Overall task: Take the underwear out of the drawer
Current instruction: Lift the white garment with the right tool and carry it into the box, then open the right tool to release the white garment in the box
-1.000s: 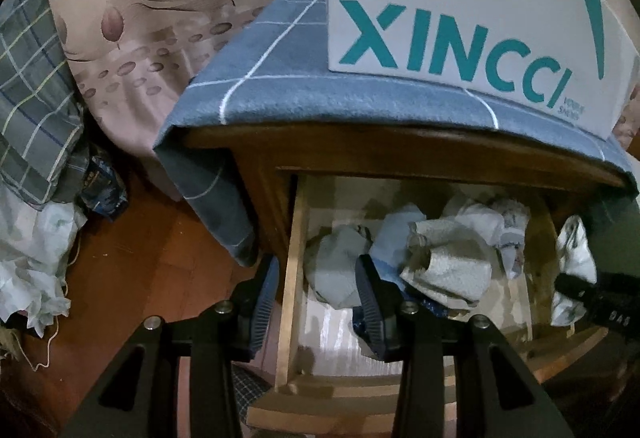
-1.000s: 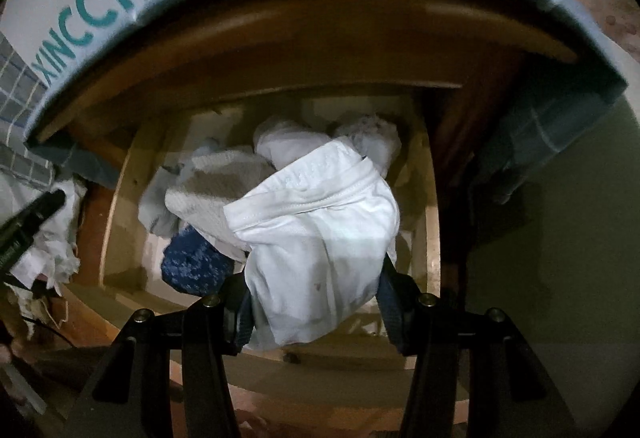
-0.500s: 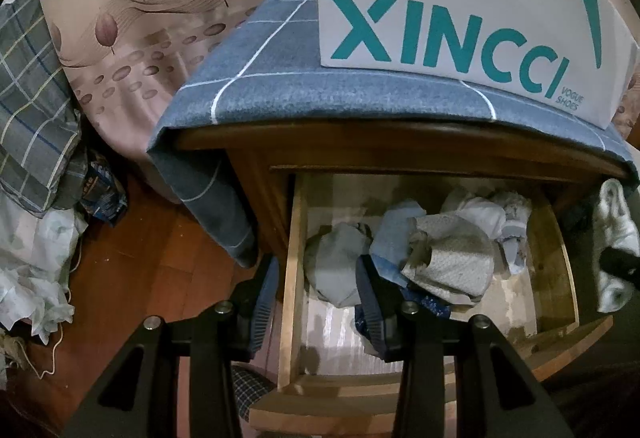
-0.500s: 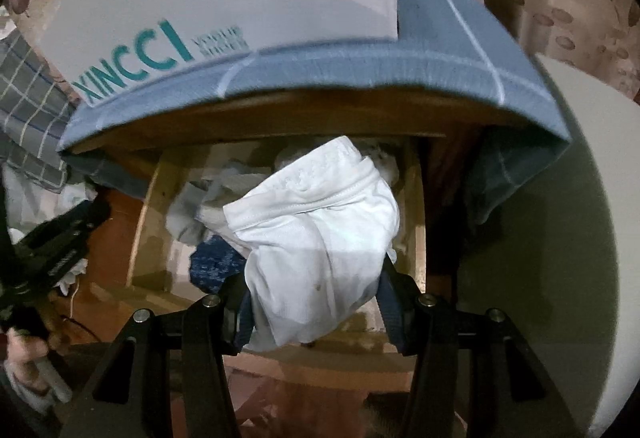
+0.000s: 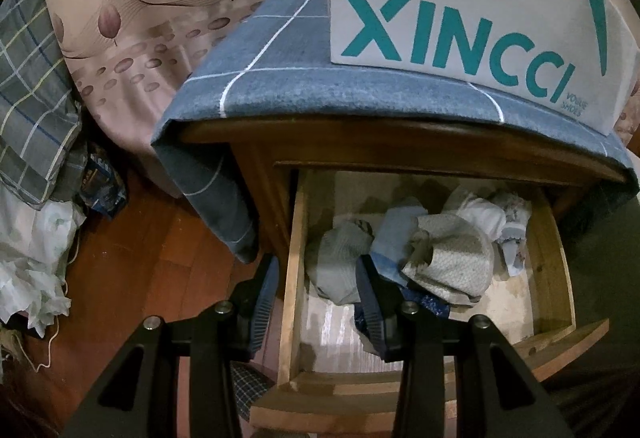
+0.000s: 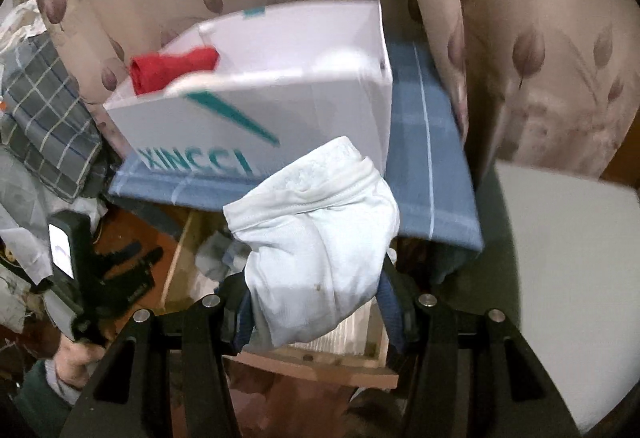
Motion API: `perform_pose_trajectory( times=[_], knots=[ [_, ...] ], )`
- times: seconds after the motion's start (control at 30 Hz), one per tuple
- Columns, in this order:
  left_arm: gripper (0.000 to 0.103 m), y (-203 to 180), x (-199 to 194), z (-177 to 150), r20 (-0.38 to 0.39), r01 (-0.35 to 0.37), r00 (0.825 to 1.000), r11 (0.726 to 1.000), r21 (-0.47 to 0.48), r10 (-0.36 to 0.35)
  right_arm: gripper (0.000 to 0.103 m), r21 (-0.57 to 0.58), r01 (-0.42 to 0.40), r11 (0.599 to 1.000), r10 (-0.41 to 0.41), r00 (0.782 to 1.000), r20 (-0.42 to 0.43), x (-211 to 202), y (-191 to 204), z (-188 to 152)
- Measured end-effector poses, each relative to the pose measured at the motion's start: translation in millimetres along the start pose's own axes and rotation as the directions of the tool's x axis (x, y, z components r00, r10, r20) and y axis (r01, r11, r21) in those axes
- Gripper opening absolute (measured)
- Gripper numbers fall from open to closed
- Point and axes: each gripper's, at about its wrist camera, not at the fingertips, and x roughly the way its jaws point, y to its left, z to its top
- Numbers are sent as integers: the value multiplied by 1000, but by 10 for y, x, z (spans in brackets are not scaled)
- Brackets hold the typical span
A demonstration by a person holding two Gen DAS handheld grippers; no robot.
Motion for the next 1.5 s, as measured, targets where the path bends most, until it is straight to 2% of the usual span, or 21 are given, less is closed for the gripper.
perform_pose_trajectory(
  times=[0.33,0.5,0.67,0.87,1.1,1.3,1.37,1.5],
  knots=[
    [41,150,11,18,-15,9,1000,997,-76,-11,49,-34,-5,999,7,997,79,-125,273,780],
    [41,173,22,20,-22,9,1000,997,-80,-11,49,-51,14,999,-10,997,82,78,454,1183],
    [41,193,21,21,-21,6,1000,996,-84,-8,49,-50,49,998,-47,998,38,451,536,1411],
    [41,223,31,27,-27,13,1000,995,-95,-15,49,-62,90,994,-94,994,-56,936,588,1432],
    [41,201,30,37,-20,11,1000,997,-82,-13,53,-63,102,993,-107,991,-78,1139,649,1404],
    [41,175,18,35,-16,18,1000,997,-74,-19,58,-67,102,993,-106,992,-64,1097,667,1360],
    [41,175,20,31,-18,16,1000,997,-75,-17,64,-66,100,993,-103,994,-37,1016,670,1329],
    [41,161,30,27,-25,10,1000,998,-69,-12,64,-114,104,988,-102,995,17,822,730,1284]
  ],
)
